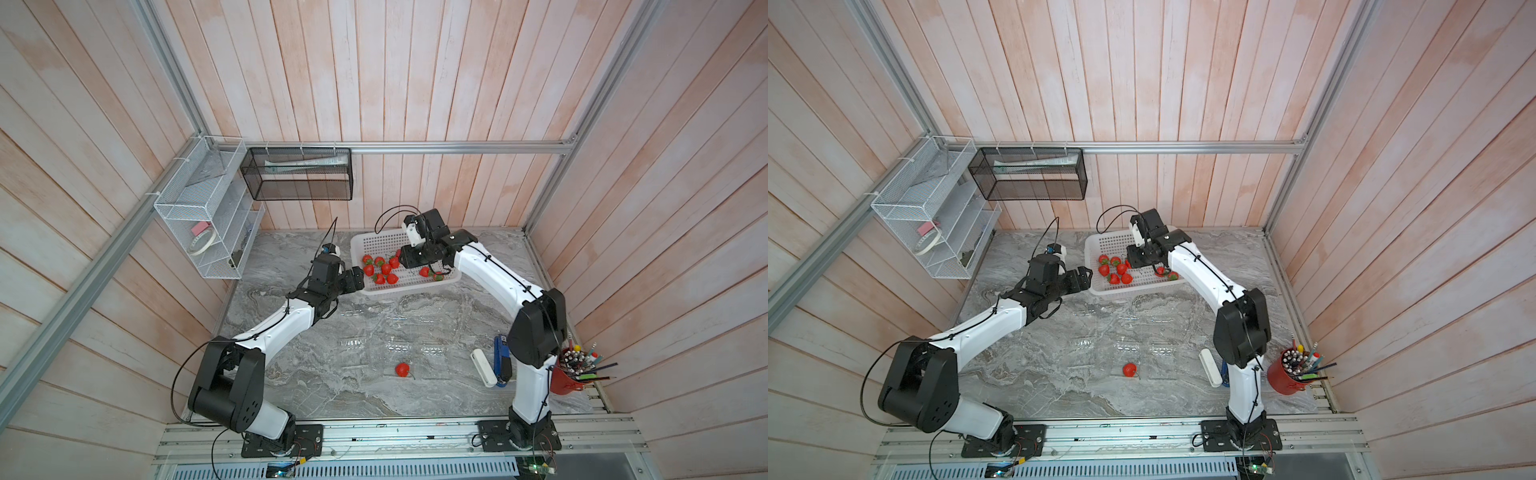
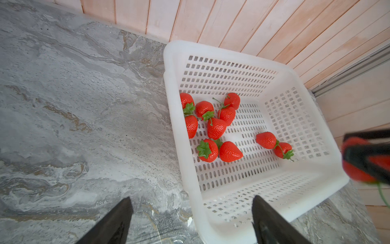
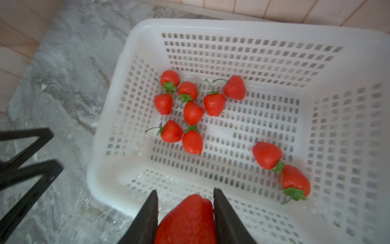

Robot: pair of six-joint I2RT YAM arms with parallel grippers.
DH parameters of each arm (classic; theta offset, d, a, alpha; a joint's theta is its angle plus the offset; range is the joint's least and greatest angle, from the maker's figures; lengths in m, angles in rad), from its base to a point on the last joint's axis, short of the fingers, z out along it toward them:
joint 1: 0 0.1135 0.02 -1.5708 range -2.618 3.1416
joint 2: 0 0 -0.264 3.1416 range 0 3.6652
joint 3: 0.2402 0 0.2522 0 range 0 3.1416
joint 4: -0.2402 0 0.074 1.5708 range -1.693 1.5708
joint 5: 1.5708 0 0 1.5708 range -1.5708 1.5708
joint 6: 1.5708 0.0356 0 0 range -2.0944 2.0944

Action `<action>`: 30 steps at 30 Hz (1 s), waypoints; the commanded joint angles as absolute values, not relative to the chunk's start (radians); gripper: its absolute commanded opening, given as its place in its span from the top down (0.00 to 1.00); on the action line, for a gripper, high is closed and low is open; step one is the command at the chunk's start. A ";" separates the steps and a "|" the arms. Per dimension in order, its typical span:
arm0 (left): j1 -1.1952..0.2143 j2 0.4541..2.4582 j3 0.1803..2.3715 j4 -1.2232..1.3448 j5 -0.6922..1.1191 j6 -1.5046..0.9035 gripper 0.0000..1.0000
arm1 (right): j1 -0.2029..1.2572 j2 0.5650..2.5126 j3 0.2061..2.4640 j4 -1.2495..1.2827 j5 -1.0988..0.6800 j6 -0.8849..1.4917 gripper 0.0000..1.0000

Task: Pack strawberries into containers
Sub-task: Pick up the strawberry from the basket, then place the strawberry in the packing box.

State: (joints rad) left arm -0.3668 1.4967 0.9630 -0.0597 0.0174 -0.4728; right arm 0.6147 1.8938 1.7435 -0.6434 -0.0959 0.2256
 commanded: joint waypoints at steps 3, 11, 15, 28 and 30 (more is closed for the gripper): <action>-0.362 1.466 0.957 -0.099 -0.026 -0.459 0.08 | 0.717 1.734 1.427 -0.503 -0.155 0.293 0.71; -0.354 1.443 0.951 -0.115 -0.064 -0.456 0.07 | 0.851 1.642 1.185 -0.416 -0.246 0.344 0.71; -0.352 1.443 0.946 -0.115 -0.060 -0.464 0.07 | 0.883 1.679 1.120 -0.384 -0.275 0.330 0.71; -0.350 1.485 0.956 -0.112 -0.057 -0.475 0.04 | 0.902 1.727 1.035 -0.347 -0.313 0.330 0.47; -0.350 1.492 0.958 -0.110 -0.056 -0.474 0.04 | 0.902 1.726 1.038 -0.350 -0.308 0.324 0.43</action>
State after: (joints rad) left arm -0.3542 1.4734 0.9592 -0.1097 -0.0502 -0.4751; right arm 0.8974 1.7061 1.0431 -0.3595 -0.3000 0.3332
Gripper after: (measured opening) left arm 0.962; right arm 0.563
